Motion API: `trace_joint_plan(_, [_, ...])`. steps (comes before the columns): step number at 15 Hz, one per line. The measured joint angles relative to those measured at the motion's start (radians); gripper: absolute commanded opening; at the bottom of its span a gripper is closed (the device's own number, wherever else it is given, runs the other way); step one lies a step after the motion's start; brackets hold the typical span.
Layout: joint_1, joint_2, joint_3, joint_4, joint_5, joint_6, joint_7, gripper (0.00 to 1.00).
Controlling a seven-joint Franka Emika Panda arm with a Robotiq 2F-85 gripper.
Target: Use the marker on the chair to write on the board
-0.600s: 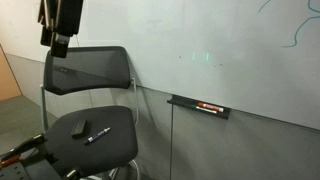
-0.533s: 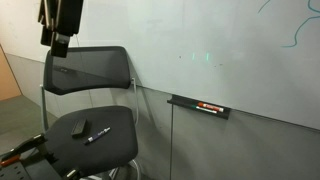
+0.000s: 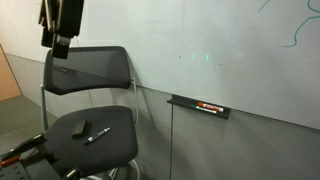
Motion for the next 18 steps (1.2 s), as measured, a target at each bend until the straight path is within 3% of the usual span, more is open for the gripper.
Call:
trace_joint_plan(4, [0.064,0.074,0.096,-0.091,0.096,0.23,0.039,1.0])
trace_joint_plan(9, [0.176,0.321,0.23,-0.171,0.196,0.635,0.118,1.0])
trace_joint_plan(13, [0.219,0.584,0.302,-0.15,0.187,0.887,0.185,1.0])
trace_joint_plan(18, [0.263,0.914,0.316,-0.023,0.132,1.068,0.307,1.0])
